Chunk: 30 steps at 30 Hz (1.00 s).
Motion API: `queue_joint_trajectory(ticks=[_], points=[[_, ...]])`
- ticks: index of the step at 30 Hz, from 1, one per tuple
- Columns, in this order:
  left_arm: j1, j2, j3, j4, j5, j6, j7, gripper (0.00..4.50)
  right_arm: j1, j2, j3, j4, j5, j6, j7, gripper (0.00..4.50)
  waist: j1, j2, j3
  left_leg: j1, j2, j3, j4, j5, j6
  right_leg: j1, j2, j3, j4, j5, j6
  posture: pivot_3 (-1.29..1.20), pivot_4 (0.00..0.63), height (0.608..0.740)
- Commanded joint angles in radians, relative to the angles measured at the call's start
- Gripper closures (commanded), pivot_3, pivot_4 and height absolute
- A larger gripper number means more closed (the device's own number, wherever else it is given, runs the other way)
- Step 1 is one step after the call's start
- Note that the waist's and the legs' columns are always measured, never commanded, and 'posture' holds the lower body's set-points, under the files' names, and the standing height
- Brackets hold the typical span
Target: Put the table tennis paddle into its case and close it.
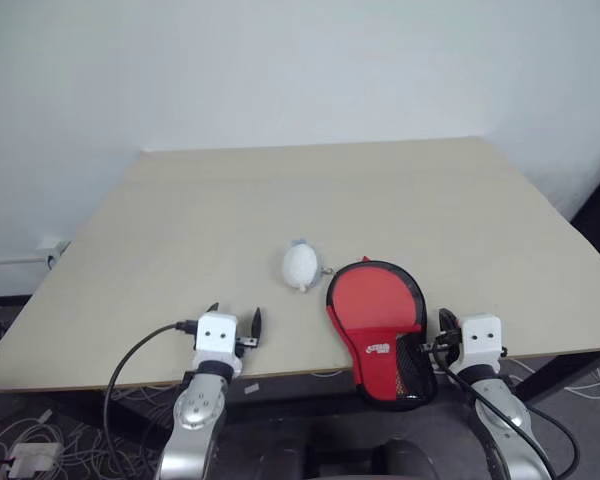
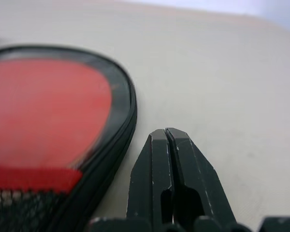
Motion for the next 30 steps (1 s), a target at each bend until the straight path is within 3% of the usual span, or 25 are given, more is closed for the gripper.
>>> queue_joint_trajectory(ticks=[1,2,3,8,14,24,30], points=[[-0.635,0.495,-0.002,-0.153,-0.742,0.593,-0.983,0.41,-0.751,-0.084,-0.032,0.407,0.23,0.448,0.342,4.5,0.006,0.002,-0.001,0.0,0.0,0.0,0.0,0.0,0.0,0.0,0.0,-0.001,0.0,0.0,0.0,0.0,0.0,0.724],[-0.638,0.485,-0.009,-0.151,-0.736,0.593,-0.977,0.41,-0.751,-0.085,-0.037,0.392,0.244,0.445,0.35,4.5,0.008,0.003,-0.001,0.0,0.0,0.0,-0.001,0.0,0.0,0.0,-0.001,-0.001,0.0,-0.001,-0.001,0.0,0.0,0.724],[-0.641,0.476,-0.012,-0.15,-0.734,0.593,-0.968,0.41,-0.751,-0.088,-0.037,0.382,0.25,0.439,0.356,4.5,0.007,-0.006,0.001,0.0,0.0,0.0,-0.002,0.0,0.0,0.0,-0.001,-0.001,0.0,-0.001,-0.001,0.0,0.0,0.724],[-0.658,0.447,-0.028,-0.137,-0.709,0.588,-0.959,0.41,-0.759,-0.093,-0.042,0.384,0.251,0.44,0.36,4.5,0.005,-0.007,-0.002,0.002,0.001,0.0,-0.004,0.001,-0.002,0.001,0.001,-0.003,0.0,-0.002,-0.003,0.0,0.0,0.724],[-0.684,0.427,-0.037,-0.106,-0.693,0.595,-0.958,0.41,-0.759,-0.088,-0.047,0.379,0.256,0.446,0.359,4.5,-0.011,-0.017,-0.002,0.002,0.002,0.001,-0.002,0.001,-0.002,0.001,0.001,-0.003,0.001,-0.001,-0.005,0.0,0.0,0.724],[-0.707,0.434,-0.043,-0.083,-0.703,0.595,-0.999,0.41,-0.779,-0.094,-0.087,0.364,0.308,0.464,0.36,4.5,-0.058,-0.032,-0.002,0.008,0.007,0.007,-0.002,0.002,-0.004,0.002,0.001,-0.003,0.0,0.002,-0.009,0.0,0.0,0.724],[-0.705,0.448,-0.048,-0.088,-0.713,0.603,-1.018,0.41,-0.788,-0.095,-0.093,0.353,0.328,0.475,0.361,4.5,-0.063,-0.036,0.0,0.016,0.017,0.024,-0.003,0.002,-0.004,0.002,-0.001,-0.004,-0.002,0.003,-0.009,0.0,0.0,0.724]])
